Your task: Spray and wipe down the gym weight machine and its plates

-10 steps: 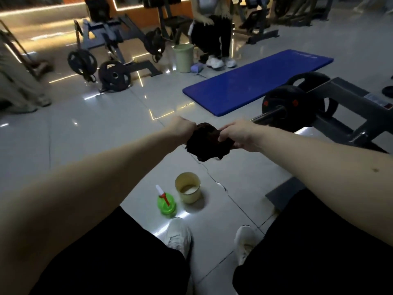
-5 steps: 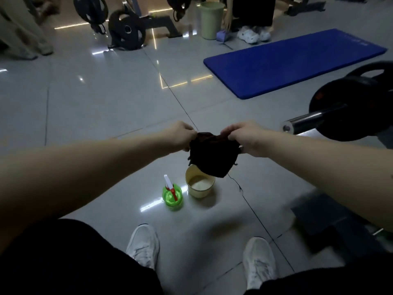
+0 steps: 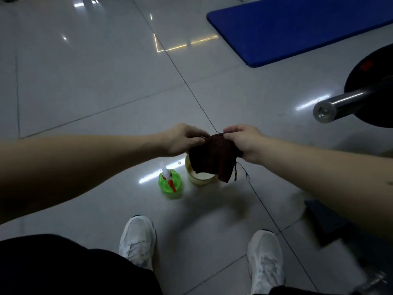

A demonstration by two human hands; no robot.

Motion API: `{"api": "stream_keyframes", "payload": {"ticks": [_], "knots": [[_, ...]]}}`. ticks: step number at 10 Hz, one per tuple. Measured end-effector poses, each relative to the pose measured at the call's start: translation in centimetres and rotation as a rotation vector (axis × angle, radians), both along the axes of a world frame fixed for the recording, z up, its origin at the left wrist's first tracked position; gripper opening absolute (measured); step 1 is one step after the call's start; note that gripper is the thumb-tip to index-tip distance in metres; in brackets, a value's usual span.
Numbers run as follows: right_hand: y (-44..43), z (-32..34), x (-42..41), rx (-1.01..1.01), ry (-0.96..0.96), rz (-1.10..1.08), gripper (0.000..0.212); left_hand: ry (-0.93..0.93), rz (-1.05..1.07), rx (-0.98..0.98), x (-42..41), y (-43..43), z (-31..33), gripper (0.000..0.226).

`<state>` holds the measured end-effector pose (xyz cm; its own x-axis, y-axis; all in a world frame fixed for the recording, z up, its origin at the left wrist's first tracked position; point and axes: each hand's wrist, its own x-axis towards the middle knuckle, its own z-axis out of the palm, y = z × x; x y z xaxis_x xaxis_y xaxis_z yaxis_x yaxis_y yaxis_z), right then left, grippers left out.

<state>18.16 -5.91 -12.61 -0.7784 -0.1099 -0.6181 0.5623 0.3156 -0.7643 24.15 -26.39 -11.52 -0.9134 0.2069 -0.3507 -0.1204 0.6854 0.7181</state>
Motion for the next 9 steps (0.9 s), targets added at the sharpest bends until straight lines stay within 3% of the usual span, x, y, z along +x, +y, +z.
{"api": "stream_keyframes", "payload": {"ticks": [1,2,3,5,6,7,9], "knots": [[-1.1,-2.2,-0.3,-0.067,-0.051,-0.063,0.011,0.017,-0.072,-0.160,-0.6,-0.4,-1.9,0.048],[-1.4,-4.0,-0.1,-0.038,0.062,0.189,0.047,0.073,0.024,-0.289,-1.2,-0.9,-4.2,0.030],[-1.8,-5.2,0.0,0.211,0.278,0.442,0.050,0.123,-0.071,-0.449,-1.6,-1.3,-6.1,0.027],[-2.6,-8.6,0.0,0.400,0.376,0.480,0.031,0.029,-0.036,-0.414,-2.2,-0.9,-9.7,0.030],[-3.1,-10.1,0.8,0.685,0.523,0.621,0.026,-0.048,-0.009,-0.356,-2.0,-0.3,-11.1,0.038],[-3.7,-10.7,1.2,0.845,0.601,0.739,0.021,-0.083,0.022,-0.298,-1.7,-0.1,-11.2,0.036],[-5.3,-8.5,2.3,0.795,0.364,0.640,0.029,-0.121,0.173,-0.309,-1.0,-1.1,-7.6,0.031]]}}
